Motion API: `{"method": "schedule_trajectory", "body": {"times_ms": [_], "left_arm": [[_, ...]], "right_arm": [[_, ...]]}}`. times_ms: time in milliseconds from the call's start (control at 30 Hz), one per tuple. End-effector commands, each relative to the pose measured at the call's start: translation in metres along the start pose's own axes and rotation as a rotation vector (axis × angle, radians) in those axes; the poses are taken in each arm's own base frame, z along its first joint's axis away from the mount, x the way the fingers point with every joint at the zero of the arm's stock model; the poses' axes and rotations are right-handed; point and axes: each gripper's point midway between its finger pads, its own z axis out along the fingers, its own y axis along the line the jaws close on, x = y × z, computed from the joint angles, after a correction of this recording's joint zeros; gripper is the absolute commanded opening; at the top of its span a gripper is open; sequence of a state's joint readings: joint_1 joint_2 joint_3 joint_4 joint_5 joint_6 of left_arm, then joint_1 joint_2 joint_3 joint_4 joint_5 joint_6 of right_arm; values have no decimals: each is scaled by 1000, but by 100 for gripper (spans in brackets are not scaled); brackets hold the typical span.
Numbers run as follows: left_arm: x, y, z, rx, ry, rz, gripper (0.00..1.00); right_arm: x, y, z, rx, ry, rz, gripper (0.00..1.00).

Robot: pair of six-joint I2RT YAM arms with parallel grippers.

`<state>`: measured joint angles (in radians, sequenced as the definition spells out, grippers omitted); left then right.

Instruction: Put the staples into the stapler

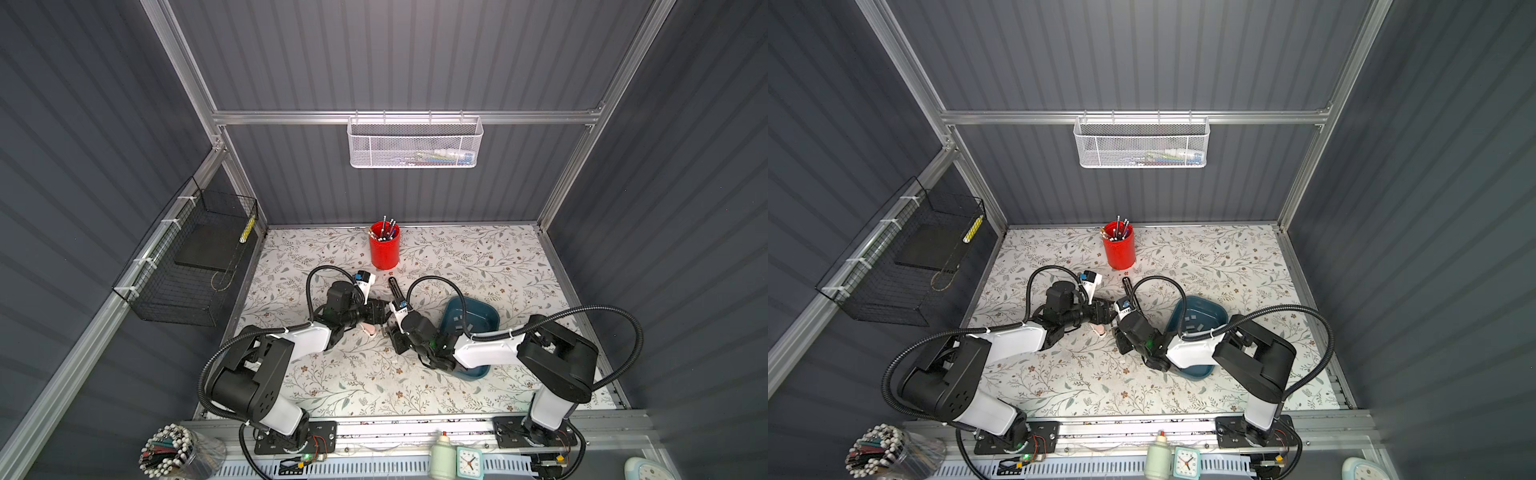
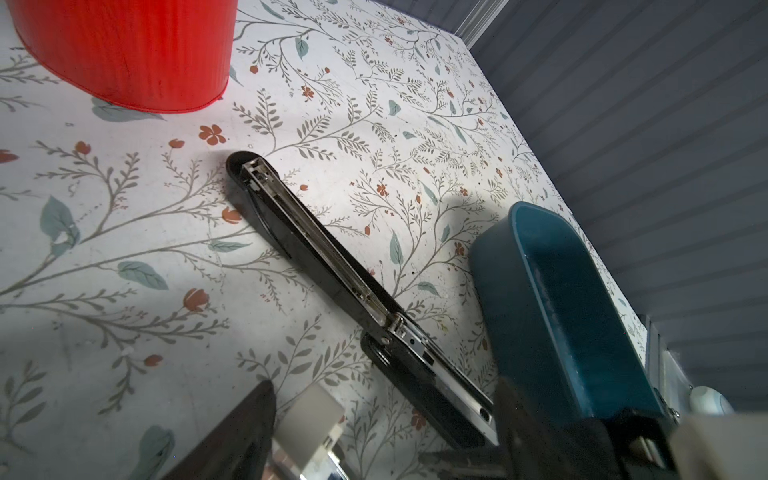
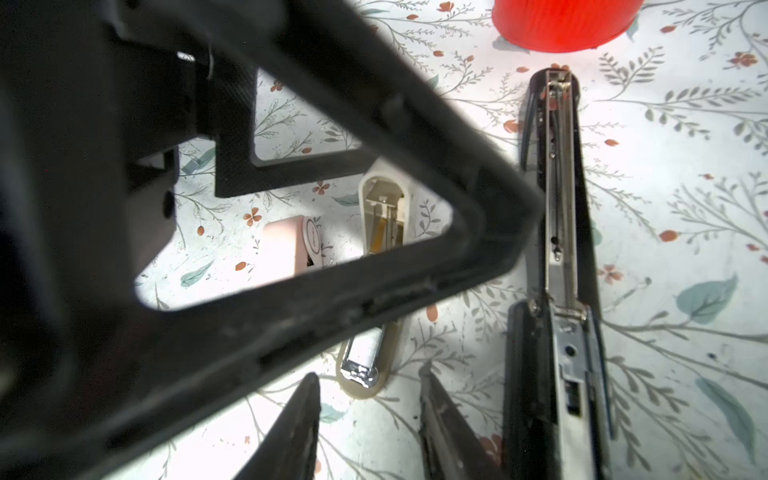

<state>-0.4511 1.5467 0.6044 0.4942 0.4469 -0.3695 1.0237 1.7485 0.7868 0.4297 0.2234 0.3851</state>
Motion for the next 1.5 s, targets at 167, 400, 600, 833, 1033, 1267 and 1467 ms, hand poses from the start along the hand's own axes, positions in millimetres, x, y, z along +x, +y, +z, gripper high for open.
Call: {"method": "schedule_trajectory", "body": {"times_ms": [167,400,600,833,1033,1267,1467], "left_arm": [[-11,-1,6,11,-4,46,78],[-10,3,12,52,11,23,61],[-4,-6,11,118,13,41,60],[10,-21,1,208,2,55,54],[32,-18,0,221,35,22,53],[11,9,-13,-16,-20,3,57],[-37,40,-52,-209,-156,-108,59]], "right_arm": [[31,-6,22,25,58,22,49],[43,-8,33,35,69,22,43],[48,-14,37,65,76,3,34],[49,-18,36,77,71,-6,27],[44,-16,32,58,52,-1,27],[30,-11,22,43,34,9,51],[36,-20,32,143,61,38,57]]}}
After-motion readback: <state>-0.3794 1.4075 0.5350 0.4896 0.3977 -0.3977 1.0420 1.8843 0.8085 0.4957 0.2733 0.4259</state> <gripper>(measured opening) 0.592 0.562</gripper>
